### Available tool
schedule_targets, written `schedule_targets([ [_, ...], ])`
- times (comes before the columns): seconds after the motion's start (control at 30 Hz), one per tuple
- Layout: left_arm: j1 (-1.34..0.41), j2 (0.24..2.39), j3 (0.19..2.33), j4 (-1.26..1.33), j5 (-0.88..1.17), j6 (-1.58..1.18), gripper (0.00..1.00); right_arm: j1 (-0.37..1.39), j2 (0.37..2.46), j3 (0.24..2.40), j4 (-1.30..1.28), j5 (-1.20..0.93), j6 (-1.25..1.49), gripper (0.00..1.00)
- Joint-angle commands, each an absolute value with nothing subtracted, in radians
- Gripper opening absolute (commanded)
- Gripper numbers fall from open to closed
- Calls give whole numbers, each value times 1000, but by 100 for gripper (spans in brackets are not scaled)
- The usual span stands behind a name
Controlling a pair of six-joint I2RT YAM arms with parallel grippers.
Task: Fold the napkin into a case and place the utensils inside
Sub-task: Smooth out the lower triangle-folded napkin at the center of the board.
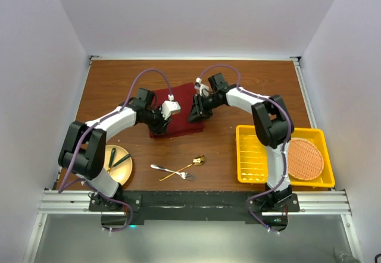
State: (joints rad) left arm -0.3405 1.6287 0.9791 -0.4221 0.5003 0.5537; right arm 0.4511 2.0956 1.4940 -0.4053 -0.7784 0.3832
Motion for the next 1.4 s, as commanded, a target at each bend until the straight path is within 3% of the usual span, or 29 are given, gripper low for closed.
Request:
schedule_targets([
  [0.0, -333, 1618, 919, -462, 442, 609, 30, 433, 2167, 1508, -480, -758, 310, 36],
  [0.23, -316, 1641, 874, -477, 387, 612, 16, 433, 2157, 1468, -569, -690, 173, 34],
  [0.37, -275, 1586, 911, -538, 524, 637, 13, 434, 2111, 1466, -587, -725, 144, 29],
  [0.47, -239, 1513, 985, -543, 696, 579, 27, 433, 2031, 1480, -546, -883, 223, 32],
  [0.5, -238, 1499, 1021, -532, 730, 511, 42, 433, 2008, 1474, -487, -934, 253, 34],
  [0.6, -238, 1470, 1036, -410, 836, 273, 62, 433, 1924, 1424, -281, -976, 405, 47],
  [0.7, -238, 1486, 948, -195, 937, -46, 71, 445, 1920, 1384, -87, -997, 567, 54],
  [0.83, -238, 1554, 786, 227, 1022, -406, 69, 480, 2031, 1442, -86, -1051, 614, 54],
  [0.93, -226, 1629, 723, 337, 1014, -523, 66, 485, 2115, 1445, -87, -1077, 640, 53],
  [1.1, -131, 1793, 721, 307, 1037, -528, 60, 457, 2221, 1442, -236, -1089, 536, 52],
  [1.37, -74, 1988, 868, 2, 1026, -323, 55, 425, 2318, 1463, -581, -1092, 243, 51],
])
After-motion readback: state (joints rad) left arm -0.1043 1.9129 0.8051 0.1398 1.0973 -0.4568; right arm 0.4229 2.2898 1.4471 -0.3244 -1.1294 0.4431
